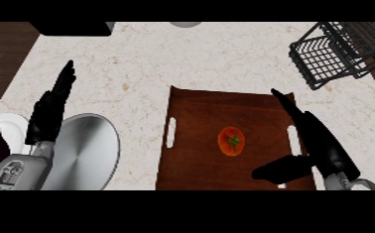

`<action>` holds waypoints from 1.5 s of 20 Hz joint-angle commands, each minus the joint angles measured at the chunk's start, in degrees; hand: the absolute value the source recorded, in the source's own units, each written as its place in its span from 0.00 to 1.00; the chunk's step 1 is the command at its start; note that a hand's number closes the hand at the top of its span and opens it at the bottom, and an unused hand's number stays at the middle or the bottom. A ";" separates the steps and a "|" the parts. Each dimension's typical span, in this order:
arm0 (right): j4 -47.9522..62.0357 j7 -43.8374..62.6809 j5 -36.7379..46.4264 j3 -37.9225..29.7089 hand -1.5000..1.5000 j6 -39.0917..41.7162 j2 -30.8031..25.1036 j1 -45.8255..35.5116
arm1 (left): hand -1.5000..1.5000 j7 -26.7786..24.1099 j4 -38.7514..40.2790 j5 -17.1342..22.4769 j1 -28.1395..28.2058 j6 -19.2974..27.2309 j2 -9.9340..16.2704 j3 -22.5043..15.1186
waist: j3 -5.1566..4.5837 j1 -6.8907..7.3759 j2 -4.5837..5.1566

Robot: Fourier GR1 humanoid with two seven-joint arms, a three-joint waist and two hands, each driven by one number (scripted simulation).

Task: Pick the tomato from the tray and place it in the tiered basket

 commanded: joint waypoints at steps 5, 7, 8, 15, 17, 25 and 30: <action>3.04 5.11 5.26 2.85 0.00 5.43 4.49 -0.76 | 0.50 2.19 0.38 -3.83 -1.41 -0.85 -3.28 0.99 | 0.04 -0.42 -0.06; 6.06 0.15 7.13 1.86 0.00 4.46 5.04 2.16 | 0.50 0.04 -5.58 -3.74 6.12 -2.22 -2.13 1.88 | 0.06 -0.13 -0.10; 5.07 4.66 8.07 2.24 0.00 5.72 7.15 -1.21 | 0.50 -3.84 3.65 -1.64 0.85 -5.75 -1.10 6.36 | 0.03 -0.34 -0.02; 6.61 2.69 14.77 3.52 0.00 8.12 10.35 0.13 | 0.50 2.60 -2.42 -6.41 0.48 -4.35 -5.15 5.54 | 0.05 -0.28 -0.06; 2.95 3.52 17.02 3.74 0.00 8.97 7.69 2.76 | 0.50 -0.83 -3.01 -6.00 3.97 -5.94 -4.21 6.25 | 0.04 -0.29 -0.11; 5.45 4.45 24.53 5.35 0.00 10.25 14.76 1.17 | 0.50 0.80 -0.17 -9.30 0.70 -7.21 -7.68 7.78 | 0.04 -0.30 -0.04; 4.49 5.66 27.72 6.30 0.00 11.87 17.22 3.23 | 0.50 -0.06 -3.20 -10.02 3.57 -8.00 -8.61 9.66 | 0.04 -0.30 -0.07</action>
